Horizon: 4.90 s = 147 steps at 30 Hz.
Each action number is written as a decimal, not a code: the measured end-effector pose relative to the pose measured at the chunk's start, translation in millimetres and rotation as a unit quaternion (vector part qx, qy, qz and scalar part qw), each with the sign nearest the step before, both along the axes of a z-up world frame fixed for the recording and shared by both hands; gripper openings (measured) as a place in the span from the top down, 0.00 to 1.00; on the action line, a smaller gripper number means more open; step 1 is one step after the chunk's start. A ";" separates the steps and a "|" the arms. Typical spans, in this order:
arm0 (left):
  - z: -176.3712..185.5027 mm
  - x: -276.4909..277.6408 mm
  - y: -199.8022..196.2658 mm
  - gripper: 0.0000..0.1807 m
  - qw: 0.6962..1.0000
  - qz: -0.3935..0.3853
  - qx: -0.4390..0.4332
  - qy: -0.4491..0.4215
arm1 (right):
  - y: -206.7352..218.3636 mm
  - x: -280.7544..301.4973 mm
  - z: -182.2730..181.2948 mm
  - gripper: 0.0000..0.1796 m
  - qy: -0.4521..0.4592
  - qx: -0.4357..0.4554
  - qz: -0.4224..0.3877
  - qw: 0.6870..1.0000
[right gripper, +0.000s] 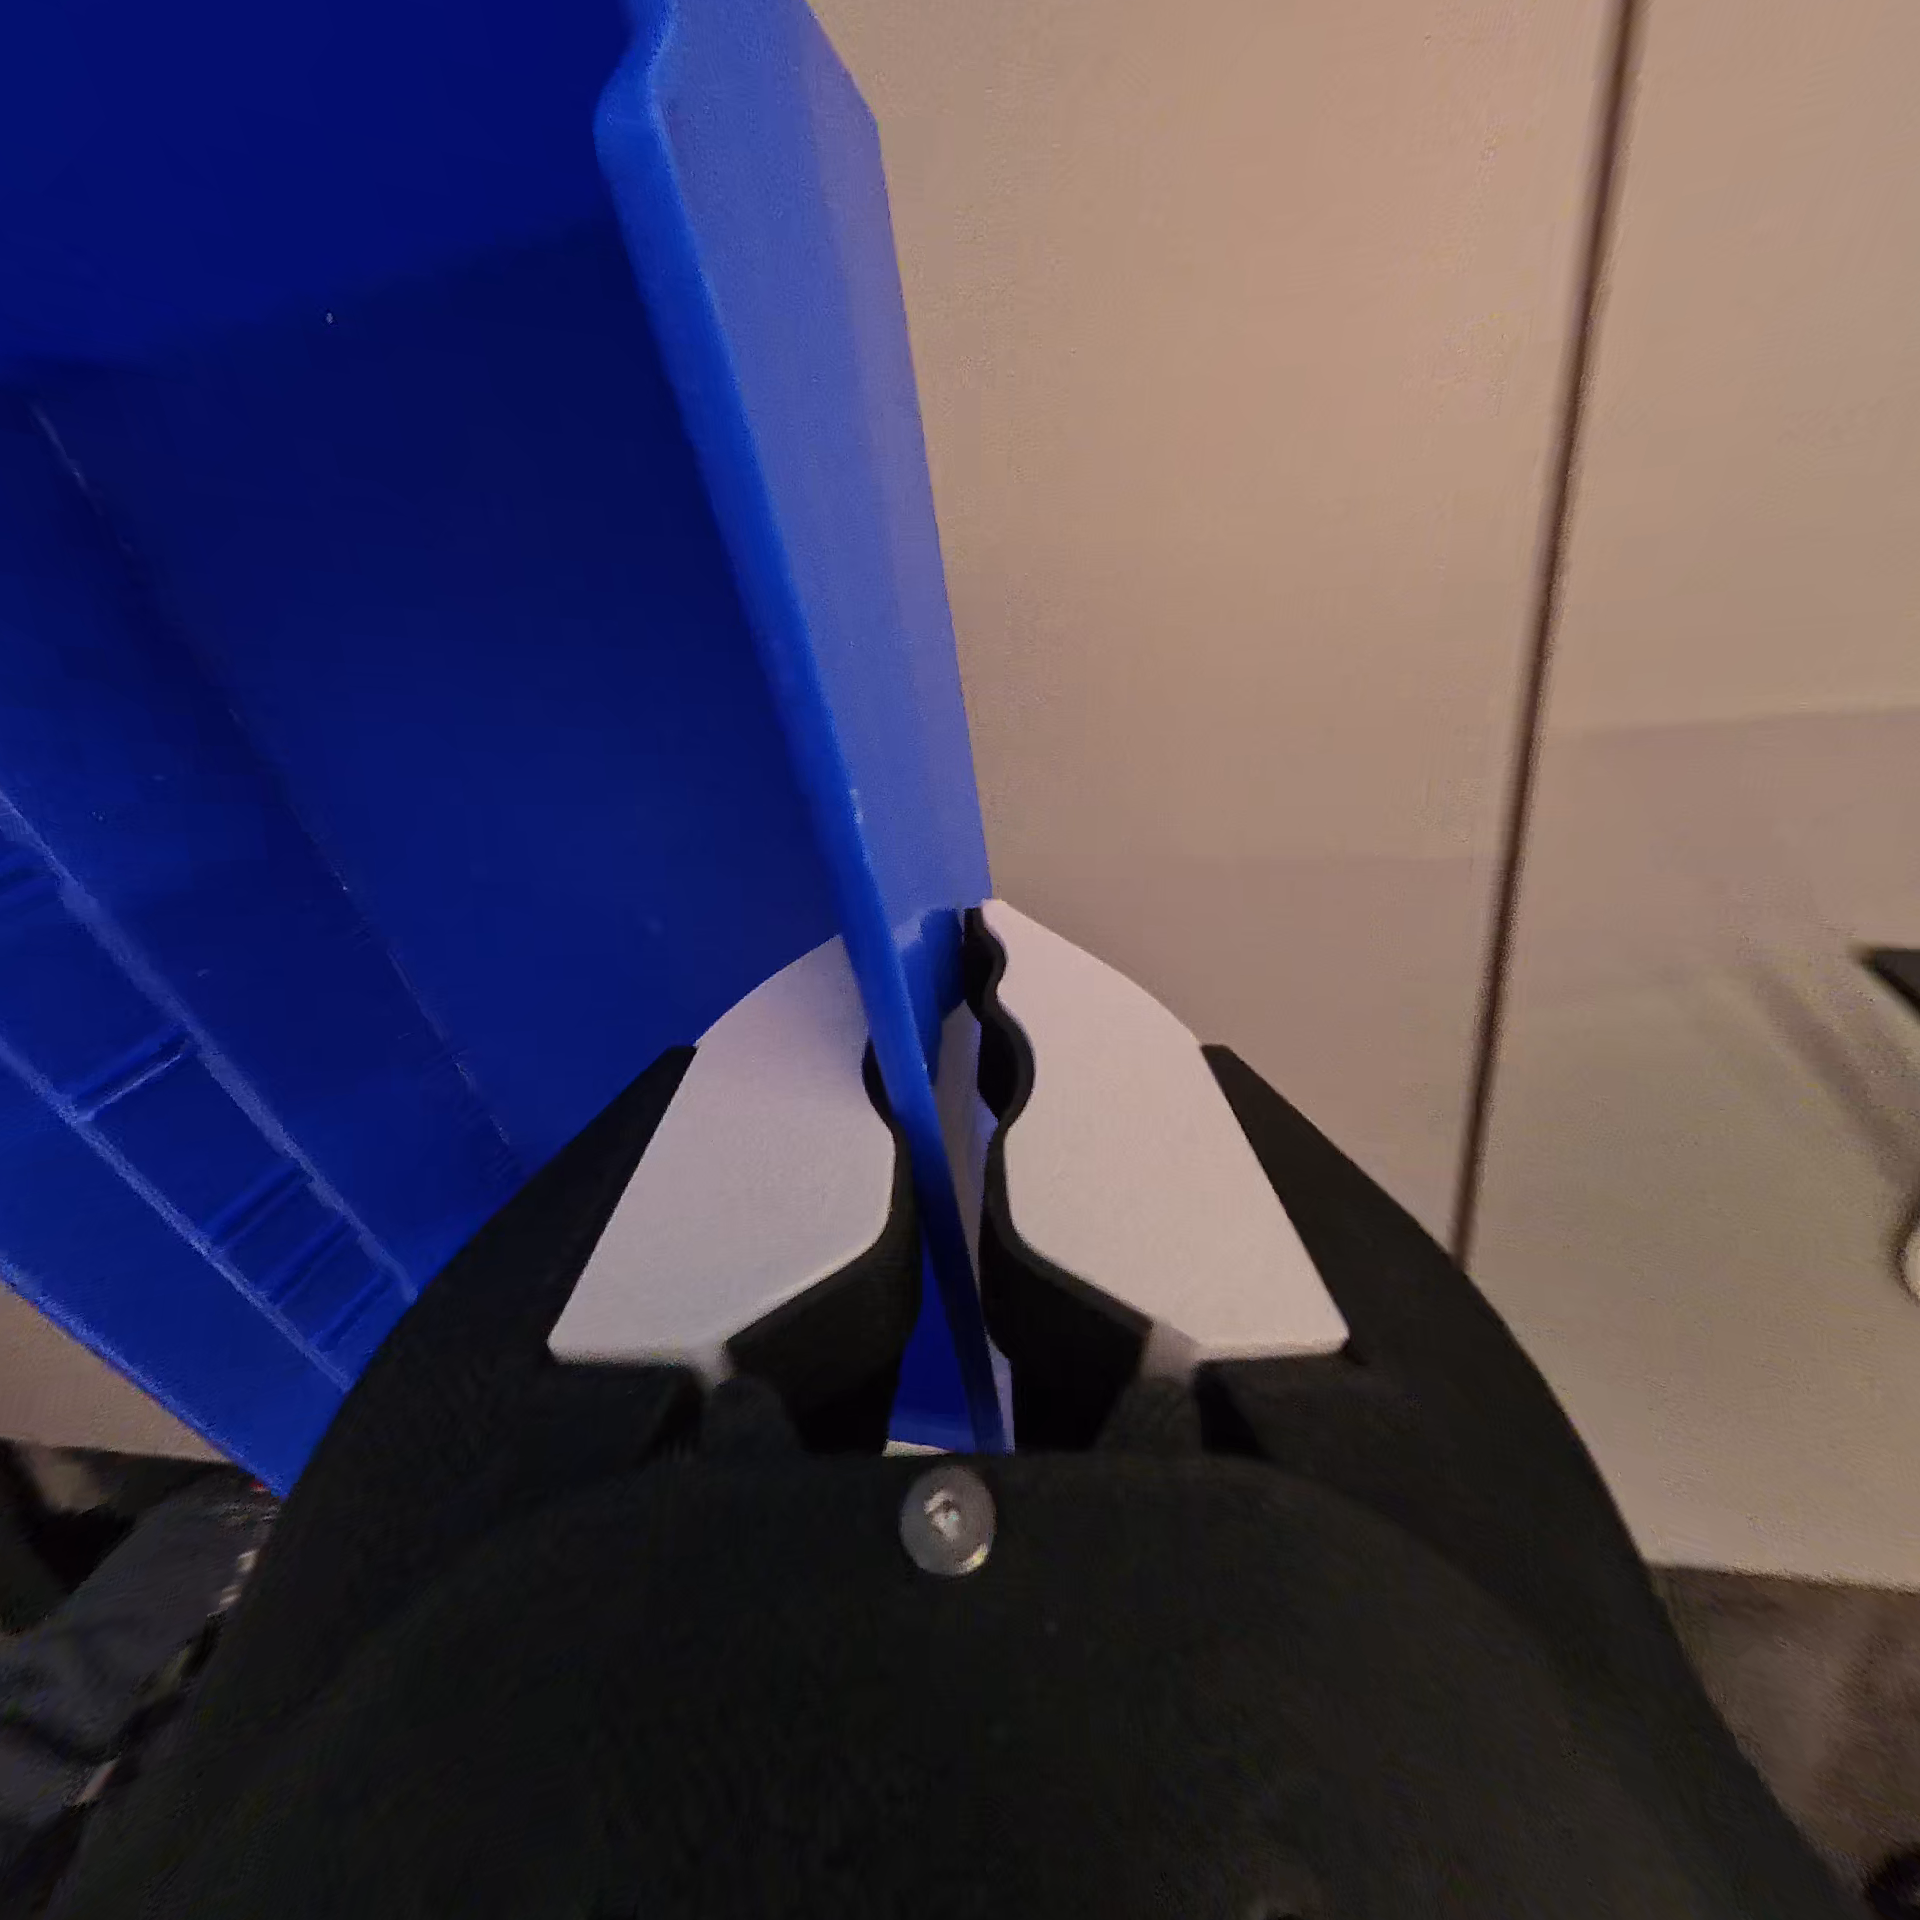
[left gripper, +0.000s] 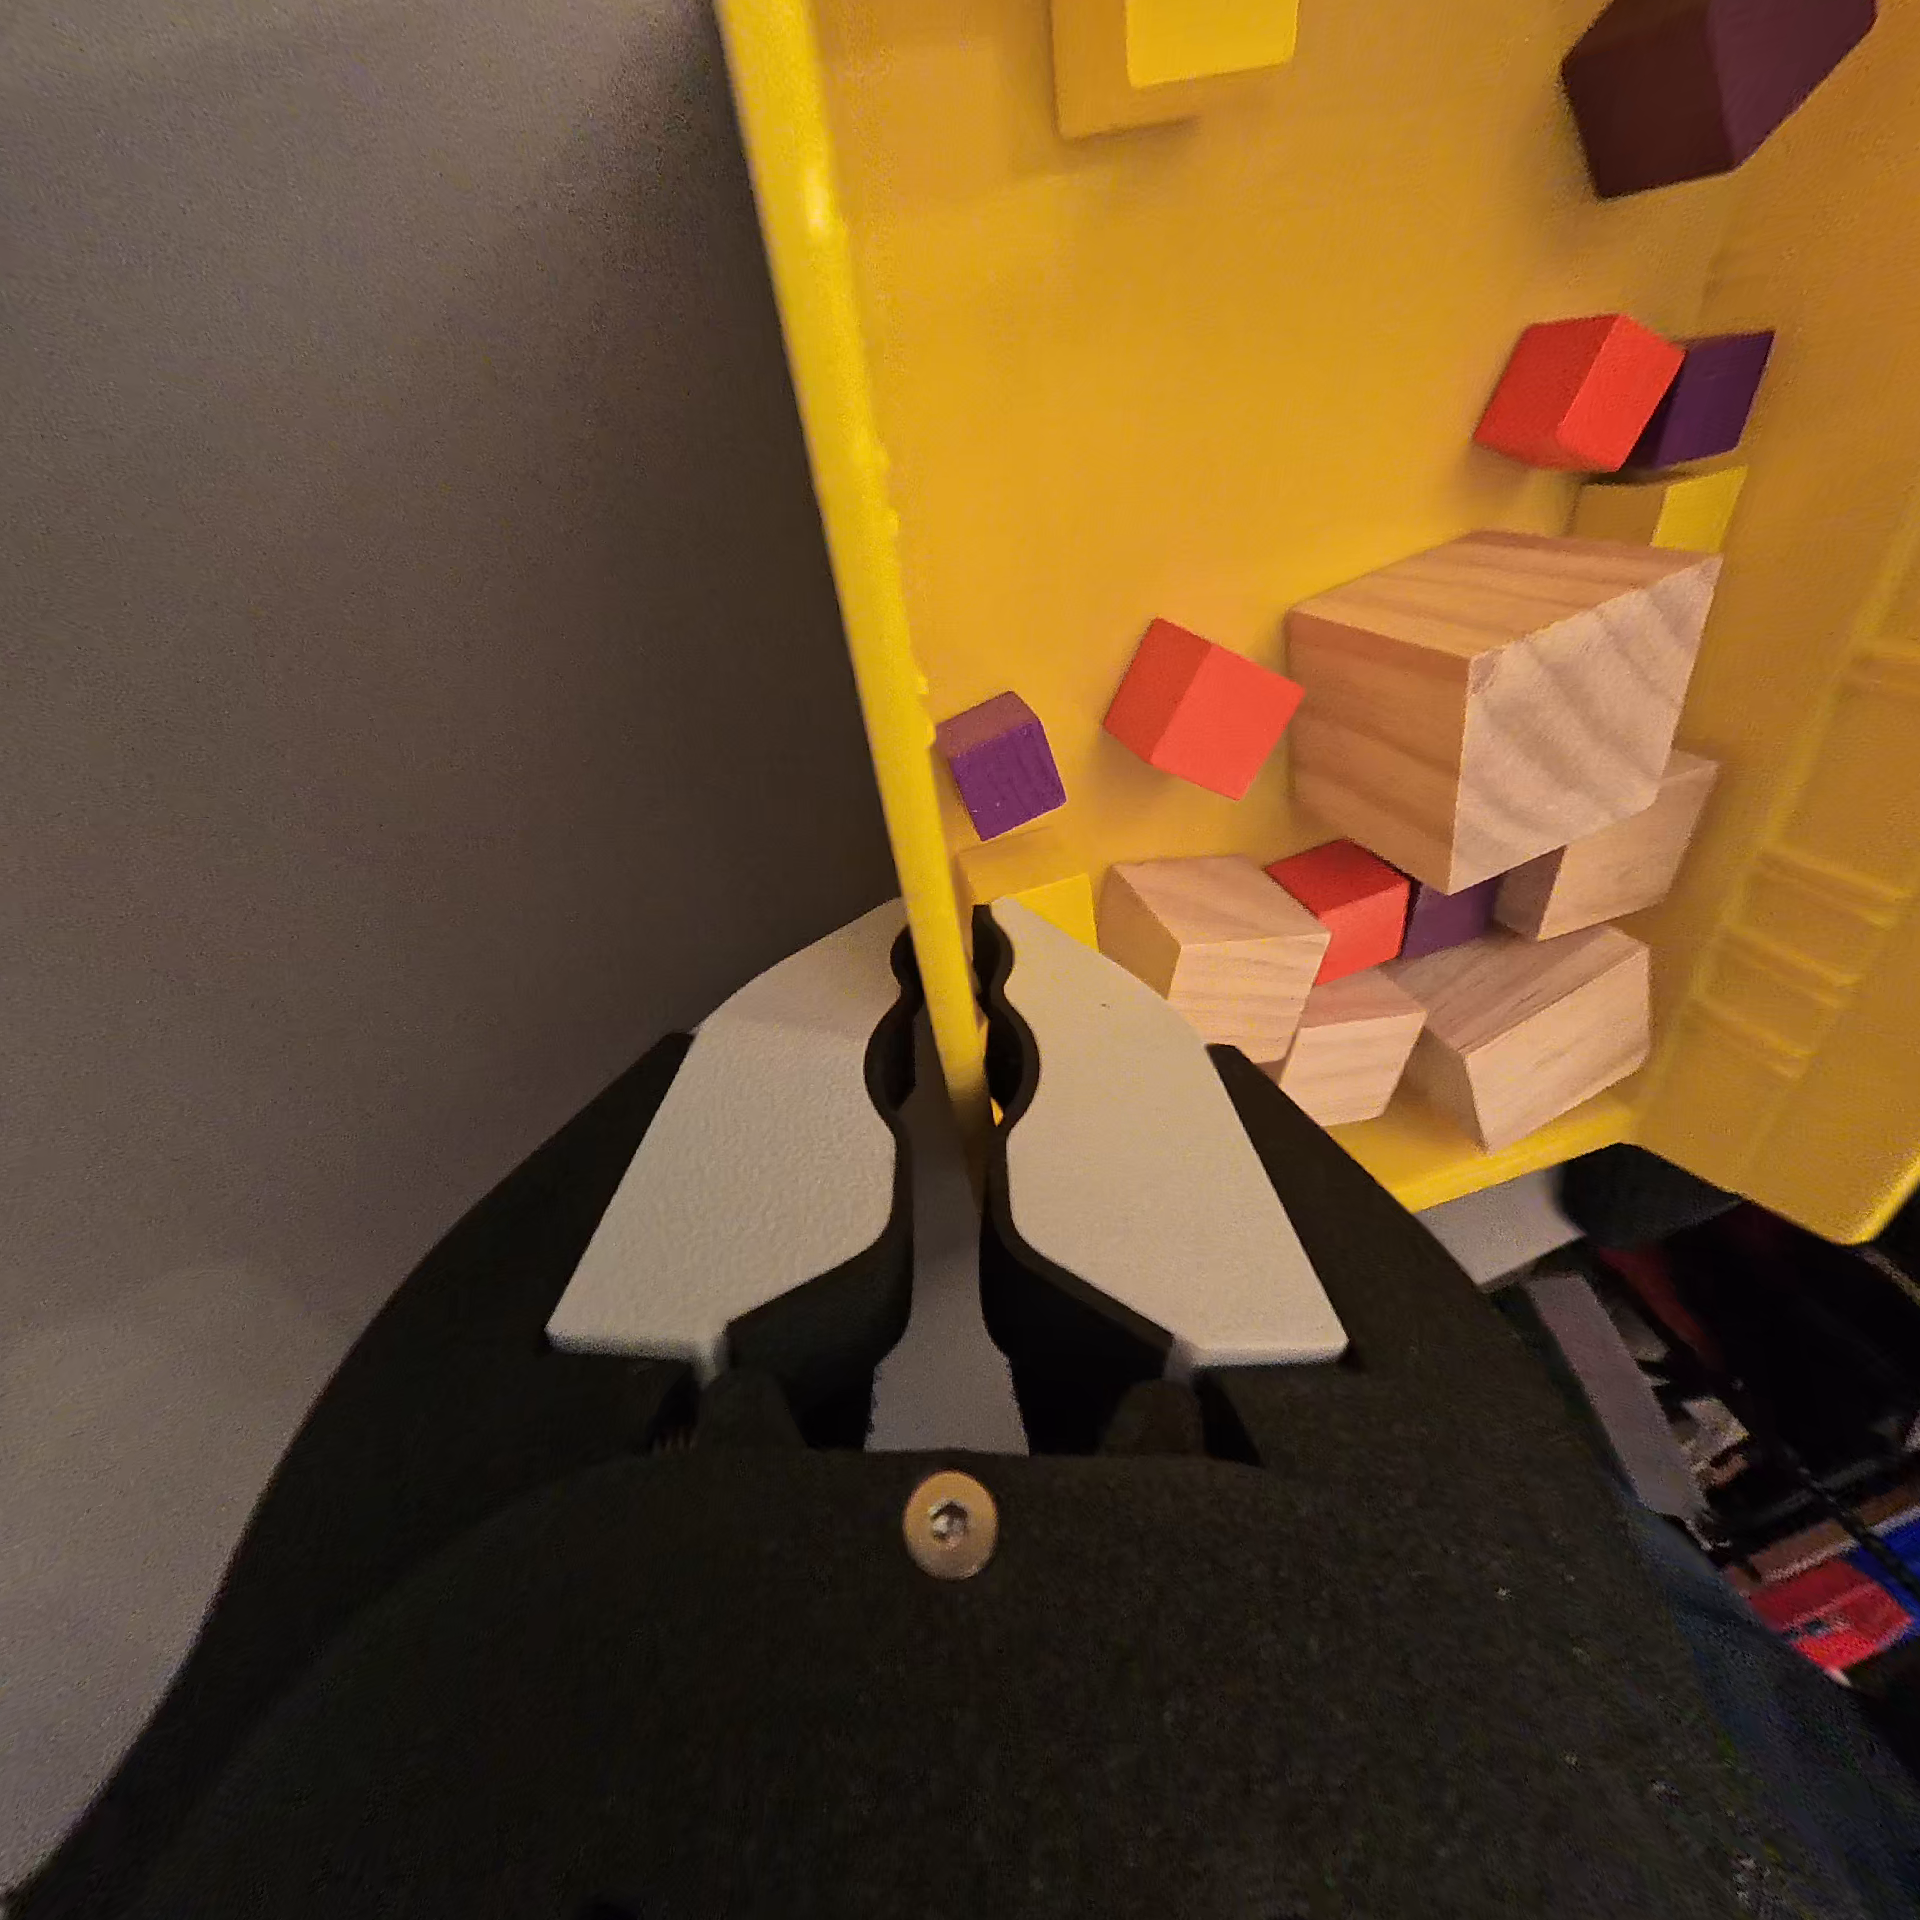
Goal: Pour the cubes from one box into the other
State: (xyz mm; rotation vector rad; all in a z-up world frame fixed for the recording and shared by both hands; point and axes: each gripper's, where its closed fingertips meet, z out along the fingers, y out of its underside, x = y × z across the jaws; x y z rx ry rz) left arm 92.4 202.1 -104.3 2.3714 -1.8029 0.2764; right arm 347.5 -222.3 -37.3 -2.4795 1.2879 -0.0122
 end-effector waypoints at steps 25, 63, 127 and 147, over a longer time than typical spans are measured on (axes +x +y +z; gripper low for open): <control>4.0 -200.6 205.3 0.95 0.995 0.100 0.009 -0.028 | 143.7 -24.4 -64.9 0.88 0.079 0.037 -0.039 0.995; -6.9 -200.5 206.6 0.95 0.993 0.109 0.029 -0.041 | 491.8 -334.3 -95.1 0.96 0.074 -0.076 0.208 0.972; 146.0 225.9 -118.1 0.96 0.884 -0.047 0.024 -0.465 | 140.7 31.0 144.5 0.98 -0.459 -0.068 0.023 0.886; 166.1 218.4 -118.6 0.96 0.795 -0.050 0.042 -0.602 | 135.6 4.0 162.1 0.98 -0.589 -0.024 -0.007 0.808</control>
